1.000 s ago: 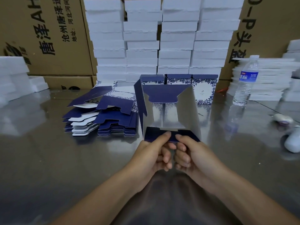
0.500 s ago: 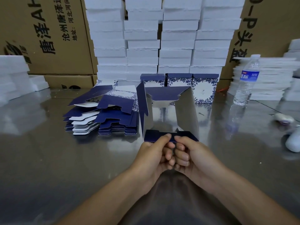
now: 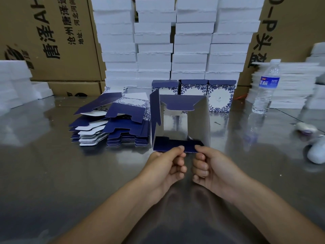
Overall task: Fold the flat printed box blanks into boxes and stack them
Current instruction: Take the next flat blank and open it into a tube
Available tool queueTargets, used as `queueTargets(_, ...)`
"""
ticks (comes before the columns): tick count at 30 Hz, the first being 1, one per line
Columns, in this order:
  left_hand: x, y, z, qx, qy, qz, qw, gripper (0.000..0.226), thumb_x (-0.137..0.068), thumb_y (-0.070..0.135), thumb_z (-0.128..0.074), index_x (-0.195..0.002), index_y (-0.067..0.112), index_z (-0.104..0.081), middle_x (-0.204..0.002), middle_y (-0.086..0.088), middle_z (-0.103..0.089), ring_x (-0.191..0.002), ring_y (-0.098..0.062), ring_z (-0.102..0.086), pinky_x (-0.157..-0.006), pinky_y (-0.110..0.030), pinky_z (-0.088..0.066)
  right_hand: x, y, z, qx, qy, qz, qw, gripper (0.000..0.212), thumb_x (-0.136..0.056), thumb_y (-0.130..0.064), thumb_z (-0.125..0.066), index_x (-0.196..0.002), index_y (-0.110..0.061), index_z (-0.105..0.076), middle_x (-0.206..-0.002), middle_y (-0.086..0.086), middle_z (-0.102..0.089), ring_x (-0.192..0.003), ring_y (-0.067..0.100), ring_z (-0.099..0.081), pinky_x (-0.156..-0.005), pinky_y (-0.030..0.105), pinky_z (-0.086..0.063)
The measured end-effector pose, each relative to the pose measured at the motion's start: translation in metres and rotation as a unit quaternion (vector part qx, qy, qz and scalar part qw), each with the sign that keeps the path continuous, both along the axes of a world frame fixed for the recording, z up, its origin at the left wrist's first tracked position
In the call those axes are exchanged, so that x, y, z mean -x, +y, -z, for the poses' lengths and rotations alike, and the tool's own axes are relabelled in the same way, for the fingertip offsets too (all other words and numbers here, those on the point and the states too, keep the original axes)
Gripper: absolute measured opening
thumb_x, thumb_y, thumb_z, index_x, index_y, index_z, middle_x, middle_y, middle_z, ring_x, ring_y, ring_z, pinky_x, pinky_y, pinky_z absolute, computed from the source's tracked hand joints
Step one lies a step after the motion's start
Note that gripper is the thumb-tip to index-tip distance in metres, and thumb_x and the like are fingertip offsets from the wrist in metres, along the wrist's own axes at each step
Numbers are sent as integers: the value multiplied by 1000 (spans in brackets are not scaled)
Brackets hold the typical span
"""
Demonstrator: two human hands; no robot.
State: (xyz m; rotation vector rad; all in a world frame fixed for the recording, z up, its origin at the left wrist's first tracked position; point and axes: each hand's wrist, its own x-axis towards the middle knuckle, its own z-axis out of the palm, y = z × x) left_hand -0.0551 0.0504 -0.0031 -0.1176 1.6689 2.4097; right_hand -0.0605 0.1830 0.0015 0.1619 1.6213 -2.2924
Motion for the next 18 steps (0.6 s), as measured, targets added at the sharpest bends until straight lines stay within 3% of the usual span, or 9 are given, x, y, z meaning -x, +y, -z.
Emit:
queueTargets(4, 4, -8, -5, 7, -28, 1, 1000, 34, -93, 30, -56, -64, 11, -54, -43, 0, -42, -37, -11, -47, -39, -20, -40, 2, 4, -3, 4, -11, 21, 1000, 44, -96, -25, -41, -53, -20, -36, -39, -5, -28, -32, 8, -25, -44, 22, -32)
queueTargets(9, 7, -18, -5, 38, -31, -14, 999, 36, -96, 22, -51, -61, 14, -44, -39, 3, -33, -36, -11, -41, -40, -21, -37, 3, 9, -4, -15, -18, 16, 1000, 48, -96, -30, -44, -49, -20, -38, -40, -4, -30, -32, 10, -27, -44, 23, -34)
queueTargets(12, 8, -19, -6, 39, -31, -15, 999, 38, -96, 21, -51, -60, 14, -44, -37, 2, -32, -35, -11, -41, -39, -21, -37, 5, 9, -4, -160, 39, 64, 984, 51, -95, -42, -45, -52, -18, -38, -38, -3, -34, -33, 12, -31, -47, 25, -37)
queueTargets(14, 9, -21, -7, 43, -30, -12, 999, 39, -96, 24, -52, -59, 13, -44, -38, 2, -32, -35, -12, -42, -38, -21, -38, 3, 12, -2, -360, 164, 122, 910, 56, -94, -51, -40, -50, -18, -34, -39, -4, -37, -40, 17, -39, -51, 28, -34)
queueTargets(16, 10, -23, -8, 79, -23, -8, 997, 42, -97, 30, -50, -60, 12, -45, -38, 0, -34, -36, -14, -44, -38, -20, -39, 1, 16, 2, -549, 250, 161, 781, 59, -91, -56, -31, -51, -13, -39, -46, -4, -45, -51, 21, -46, -49, 29, -28)
queueTargets(17, 11, -24, -7, 110, -16, -11, 994, 44, -98, 35, -47, -61, 11, -46, -38, -1, -35, -35, -15, -46, -38, -20, -40, 0, 18, 4, -596, 262, 179, 737, 56, -90, -57, -30, -56, -14, -43, -52, -3, -49, -56, 23, -49, -49, 30, -28)
queueTargets(18, 12, -26, -7, 149, -6, -18, 989, 46, -98, 39, -44, -62, 10, -47, -37, 0, -37, -35, -15, -48, -39, -20, -40, 2, 20, 6, -613, 273, 195, 715, 49, -88, -57, -32, -63, -16, -45, -58, -2, -53, -60, 25, -51, -50, 30, -29)
